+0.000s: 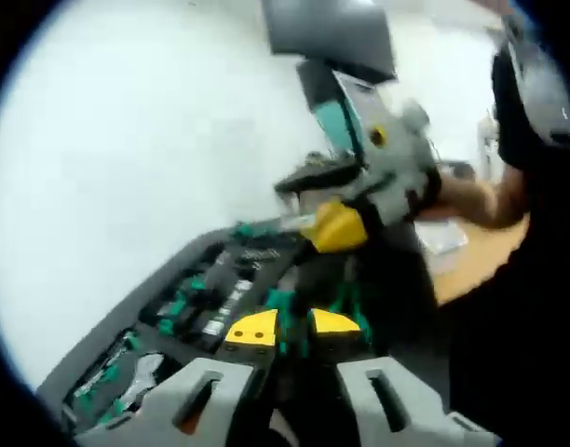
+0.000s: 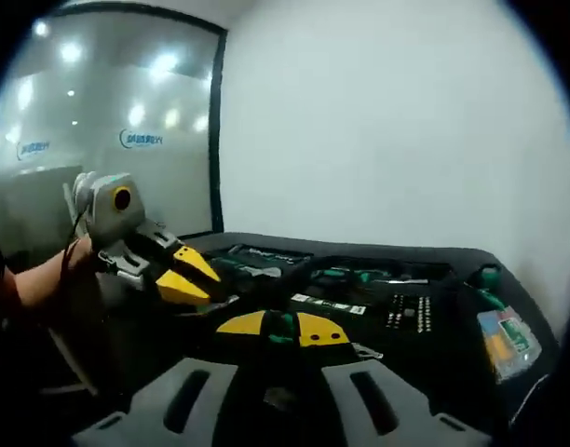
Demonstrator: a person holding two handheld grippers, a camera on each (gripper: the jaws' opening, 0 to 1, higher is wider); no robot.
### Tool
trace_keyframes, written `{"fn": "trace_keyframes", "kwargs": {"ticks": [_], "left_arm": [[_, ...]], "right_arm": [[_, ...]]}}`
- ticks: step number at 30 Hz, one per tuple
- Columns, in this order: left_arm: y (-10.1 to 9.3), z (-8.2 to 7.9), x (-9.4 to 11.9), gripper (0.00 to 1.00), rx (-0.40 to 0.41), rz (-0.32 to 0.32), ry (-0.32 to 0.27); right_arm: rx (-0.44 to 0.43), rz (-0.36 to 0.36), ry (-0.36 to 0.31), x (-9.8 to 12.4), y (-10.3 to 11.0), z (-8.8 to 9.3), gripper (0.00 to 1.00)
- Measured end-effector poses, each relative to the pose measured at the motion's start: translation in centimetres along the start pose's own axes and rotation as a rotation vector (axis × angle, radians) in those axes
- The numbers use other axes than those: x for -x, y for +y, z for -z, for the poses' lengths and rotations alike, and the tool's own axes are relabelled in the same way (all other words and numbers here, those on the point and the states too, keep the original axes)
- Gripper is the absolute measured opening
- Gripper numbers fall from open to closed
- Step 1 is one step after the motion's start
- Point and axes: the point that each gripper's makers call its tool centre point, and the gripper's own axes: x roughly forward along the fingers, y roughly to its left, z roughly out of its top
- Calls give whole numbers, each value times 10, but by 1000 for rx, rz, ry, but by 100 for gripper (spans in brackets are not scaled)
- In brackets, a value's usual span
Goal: Pick up the tools and put them into their designated positions in the toolbox.
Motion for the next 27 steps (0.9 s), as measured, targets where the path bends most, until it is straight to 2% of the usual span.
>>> {"fn": "trace_keyframes", "kwargs": {"ticks": [2, 3, 4, 5, 6, 7, 8, 10, 12, 15, 16, 17, 18, 19, 20, 21, 23, 25, 26, 27], "left_arm": [[-4, 11, -10, 0, 23, -44, 51], [-6, 16, -13, 0, 50, -63, 76], [-13, 20, -16, 0, 40, -45, 93], [-17, 26, -19, 0, 14, -39, 117], [-17, 33, -21, 0, -2, -60, 146], [-11, 36, -23, 0, -10, -115, 137], [-14, 32, -24, 0, -64, -83, 116], [-14, 33, -24, 0, -39, -106, 121], [-16, 33, -25, 0, -67, -104, 119], [-16, 35, -25, 0, -115, -121, 109], [-20, 39, -27, 0, -170, -134, 135], [-23, 37, -27, 0, -183, -158, 133], [-34, 37, -31, 0, -198, -127, 153], [-31, 28, -34, 0, -264, -157, 129], [-30, 30, -34, 0, -326, -167, 156], [-32, 31, -35, 0, -284, -167, 171], [-28, 31, -34, 0, -286, -175, 159], [-27, 32, -27, 0, -162, -177, 157], [-26, 29, -22, 0, -98, -188, 139], [-29, 20, -18, 0, -73, -169, 102]], "right_arm": [[17, 16, 27, -12, 5, 10, 4], [59, 36, 42, -15, 5, 15, 2], [154, 64, 73, -20, 3, 24, 0], [213, 78, 110, -22, 1, 32, 0], [247, 78, 153, -25, 1, 41, 0], [224, 81, 123, -26, 2, 39, 0], [270, 63, 129, -22, 3, 37, 0], [292, 53, 151, -22, 4, 38, 0], [293, 49, 161, -21, 3, 40, 0], [344, 19, 101, -23, 5, 38, 0], [380, 20, 103, -23, 5, 40, 0], [329, 48, 132, -24, 3, 41, 0], [317, 49, 177, -27, 3, 43, 0], [310, 43, 217, -28, 3, 48, 0], [339, 37, 205, -29, 4, 46, 0], [328, 41, 201, -29, 4, 46, 0], [312, 40, 158, -27, 5, 45, 0], [175, 30, 95, -22, -1, 34, 0], [79, 24, 66, -16, -6, 25, 0], [-14, 16, 53, -10, -11, 17, 0]]}}
